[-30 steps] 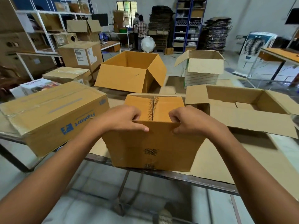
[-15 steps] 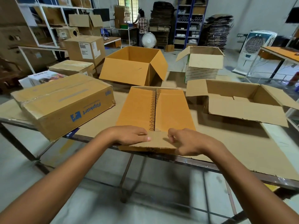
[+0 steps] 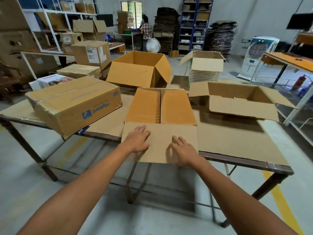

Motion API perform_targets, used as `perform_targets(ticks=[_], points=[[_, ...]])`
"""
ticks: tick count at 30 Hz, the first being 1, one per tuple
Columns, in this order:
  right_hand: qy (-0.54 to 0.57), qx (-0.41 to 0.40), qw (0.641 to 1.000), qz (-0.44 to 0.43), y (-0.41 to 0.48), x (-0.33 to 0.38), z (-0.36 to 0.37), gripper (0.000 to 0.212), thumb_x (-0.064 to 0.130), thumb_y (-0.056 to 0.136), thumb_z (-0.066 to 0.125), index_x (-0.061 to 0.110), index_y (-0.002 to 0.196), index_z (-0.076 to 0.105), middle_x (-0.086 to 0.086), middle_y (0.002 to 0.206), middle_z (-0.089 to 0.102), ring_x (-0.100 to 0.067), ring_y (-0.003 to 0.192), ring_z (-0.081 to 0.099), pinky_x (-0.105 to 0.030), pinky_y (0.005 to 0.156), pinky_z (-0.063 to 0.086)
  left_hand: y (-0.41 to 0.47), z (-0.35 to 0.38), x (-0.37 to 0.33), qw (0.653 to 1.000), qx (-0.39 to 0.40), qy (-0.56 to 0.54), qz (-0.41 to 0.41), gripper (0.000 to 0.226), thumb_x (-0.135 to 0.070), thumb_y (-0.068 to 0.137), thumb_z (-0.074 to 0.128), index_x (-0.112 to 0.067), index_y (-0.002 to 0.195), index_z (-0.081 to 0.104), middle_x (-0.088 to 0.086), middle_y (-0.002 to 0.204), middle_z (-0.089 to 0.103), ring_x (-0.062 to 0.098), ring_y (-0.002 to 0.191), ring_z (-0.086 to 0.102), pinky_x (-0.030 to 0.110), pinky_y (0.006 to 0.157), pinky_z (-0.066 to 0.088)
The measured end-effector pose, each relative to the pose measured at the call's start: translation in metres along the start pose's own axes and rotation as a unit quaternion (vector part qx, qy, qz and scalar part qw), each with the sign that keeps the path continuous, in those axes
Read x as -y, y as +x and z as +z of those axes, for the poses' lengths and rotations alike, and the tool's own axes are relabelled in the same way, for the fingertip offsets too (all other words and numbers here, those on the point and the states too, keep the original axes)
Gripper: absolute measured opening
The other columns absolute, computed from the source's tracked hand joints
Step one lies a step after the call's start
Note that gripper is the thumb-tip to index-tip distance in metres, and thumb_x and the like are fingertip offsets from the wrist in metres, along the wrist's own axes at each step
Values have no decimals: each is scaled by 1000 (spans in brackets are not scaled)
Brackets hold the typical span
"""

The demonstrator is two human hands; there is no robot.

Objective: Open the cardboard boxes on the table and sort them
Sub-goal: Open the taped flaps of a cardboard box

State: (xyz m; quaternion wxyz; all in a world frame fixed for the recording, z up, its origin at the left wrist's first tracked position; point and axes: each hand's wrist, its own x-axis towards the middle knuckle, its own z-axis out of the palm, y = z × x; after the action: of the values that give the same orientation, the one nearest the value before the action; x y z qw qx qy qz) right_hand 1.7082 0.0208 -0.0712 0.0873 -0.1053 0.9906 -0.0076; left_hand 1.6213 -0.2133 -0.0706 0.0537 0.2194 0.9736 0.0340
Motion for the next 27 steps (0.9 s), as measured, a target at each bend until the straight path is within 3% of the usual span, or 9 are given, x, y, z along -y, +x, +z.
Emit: perform_targets(ticks=[4, 8, 11, 13, 15, 19, 21, 23, 27], points=[[52, 34, 997, 42, 9, -2, 0, 71, 31, 84, 70, 19, 147, 41, -10, 157, 26, -33, 139, 33, -45, 108, 42, 9, -14, 3, 1000, -8, -6, 8, 41, -39, 94, 56, -16, 128, 59, 10, 151, 37, 32, 135, 36, 50, 105, 41], [113, -82, 987, 80, 32, -6, -26, 46, 36, 91, 57, 21, 134, 54, -7, 127, 60, -28, 115, 57, -42, 94, 50, 32, -30, 0, 989, -91, -117, 3, 33, -30, 95, 55, -13, 121, 65, 10, 124, 64, 30, 120, 52, 40, 96, 47], [84, -195, 968, 130, 57, -20, -50, 36, 39, 93, 53, 21, 123, 61, -6, 122, 61, -30, 115, 53, -44, 93, 47, 58, -37, -5, 964, -121, -236, -28, 24, -25, 94, 59, -12, 112, 69, 8, 111, 70, 24, 103, 63, 29, 83, 47], [94, -204, 961, 159, 77, -32, -60, 36, 39, 93, 53, 22, 124, 61, -7, 126, 59, -31, 120, 49, -47, 97, 45, 80, -40, -8, 944, -125, -301, -48, 21, -23, 95, 60, -12, 110, 68, 7, 105, 70, 21, 96, 63, 28, 78, 45], [112, -178, 962, 177, 97, -45, -60, 40, 43, 93, 54, 22, 127, 59, -7, 131, 56, -33, 125, 45, -50, 102, 42, 103, -42, -12, 909, -101, -396, -83, 17, -23, 96, 61, -16, 111, 61, 5, 100, 65, 21, 88, 63, 29, 74, 46], [157, -121, 964, 180, 123, -67, -51, 44, 50, 95, 50, 21, 126, 61, -10, 129, 60, -35, 121, 49, -44, 97, 46, 137, -48, -25, 777, 48, -607, -160, 11, -22, 100, 52, -14, 108, 54, 12, 93, 56, 21, 67, 58, 33, 66, 53], [151, -127, 962, 187, 134, -77, -46, 40, 51, 95, 50, 24, 120, 64, -5, 125, 63, -33, 120, 48, -44, 95, 45, 154, -52, -27, 729, 99, -656, -168, 19, -25, 102, 47, -12, 114, 55, 14, 98, 60, 26, 76, 63, 39, 73, 57], [192, -166, 946, 203, 141, -87, -48, 37, 50, 95, 50, 24, 115, 67, -3, 122, 64, -32, 118, 50, -45, 93, 48, 172, -58, -28, 702, 73, -688, -166, 28, -28, 103, 47, -9, 120, 58, 14, 107, 66, 29, 93, 66, 45, 85, 57], [321, -210, 902, 197, 145, -106, -75, 46, 47, 102, 41, 12, 111, 69, -8, 109, 68, -29, 103, 63, -41, 86, 51, 195, -86, -53, 666, -32, -735, -119, 30, -37, 105, 44, -15, 107, 65, 5, 95, 69, 17, 84, 65, 34, 74, 55]])
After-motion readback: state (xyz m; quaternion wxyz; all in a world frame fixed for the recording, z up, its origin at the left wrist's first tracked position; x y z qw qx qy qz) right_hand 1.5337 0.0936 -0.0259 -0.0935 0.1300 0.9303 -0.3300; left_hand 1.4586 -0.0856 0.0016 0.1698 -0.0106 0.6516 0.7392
